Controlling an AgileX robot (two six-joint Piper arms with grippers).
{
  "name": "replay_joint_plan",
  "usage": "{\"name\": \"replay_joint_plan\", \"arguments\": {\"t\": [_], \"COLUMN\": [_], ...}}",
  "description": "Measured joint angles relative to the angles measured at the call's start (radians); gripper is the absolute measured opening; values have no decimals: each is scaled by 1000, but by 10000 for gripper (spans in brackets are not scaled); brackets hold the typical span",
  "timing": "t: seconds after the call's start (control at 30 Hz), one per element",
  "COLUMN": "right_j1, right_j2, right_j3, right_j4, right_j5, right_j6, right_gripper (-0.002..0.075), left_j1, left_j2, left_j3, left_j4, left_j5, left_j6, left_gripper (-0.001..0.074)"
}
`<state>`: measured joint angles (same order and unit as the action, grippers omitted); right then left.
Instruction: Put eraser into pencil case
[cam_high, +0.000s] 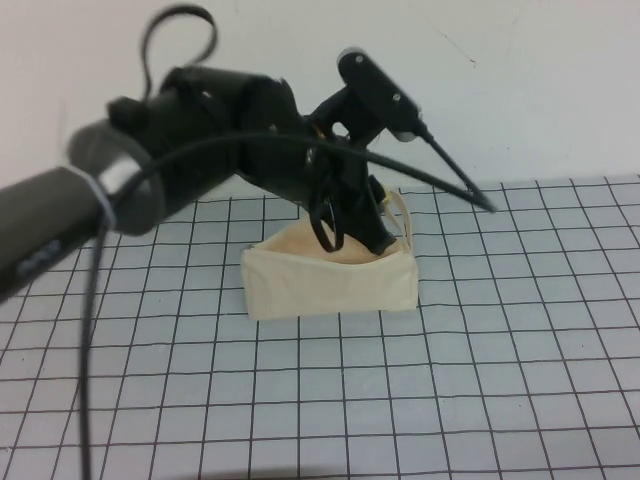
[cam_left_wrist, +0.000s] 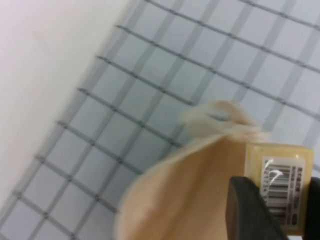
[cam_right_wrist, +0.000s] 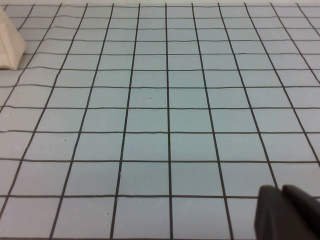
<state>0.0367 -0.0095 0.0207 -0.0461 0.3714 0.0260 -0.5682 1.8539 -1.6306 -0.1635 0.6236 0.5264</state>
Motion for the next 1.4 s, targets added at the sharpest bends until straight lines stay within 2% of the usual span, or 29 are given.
{"name": "replay_joint_plan", "arguments": {"t": [0.13, 0.3, 0.37, 0.43, 0.47, 0.6, 0.7, 0.97, 1.2, 1.4], "right_j1": [0, 0, 0, 0, 0, 0, 0, 0, 0, 0], "right_j2": [0, 0, 0, 0, 0, 0, 0, 0, 0, 0], "right_j3": [0, 0, 0, 0, 0, 0, 0, 0, 0, 0], "right_j4": [0, 0, 0, 0, 0, 0, 0, 0, 0, 0], "right_j5": [0, 0, 0, 0, 0, 0, 0, 0, 0, 0], "right_j6": [0, 0, 0, 0, 0, 0, 0, 0, 0, 0], "right_gripper": [-1, -1, -1, -1, -1, -1, -1, -1, -1, -1], "left_j1": [0, 0, 0, 0, 0, 0, 0, 0, 0, 0], "left_j2": [78, 159, 169, 167, 162, 119, 41, -239, -521, -680], "left_j3": [0, 0, 0, -2, -8, -52, -75, -85, -87, -87], "left_j4": [190, 453, 555, 646, 672, 687, 624, 460, 437, 435], "left_j5": [-57, -61, -61, -61, -54, 28, 89, 161, 235, 251], "left_j6": [-154, -400, -496, -577, -609, -657, -666, -646, -640, -638], "left_gripper": [200, 407, 443, 419, 382, 122, 36, 1, 0, -1]}}
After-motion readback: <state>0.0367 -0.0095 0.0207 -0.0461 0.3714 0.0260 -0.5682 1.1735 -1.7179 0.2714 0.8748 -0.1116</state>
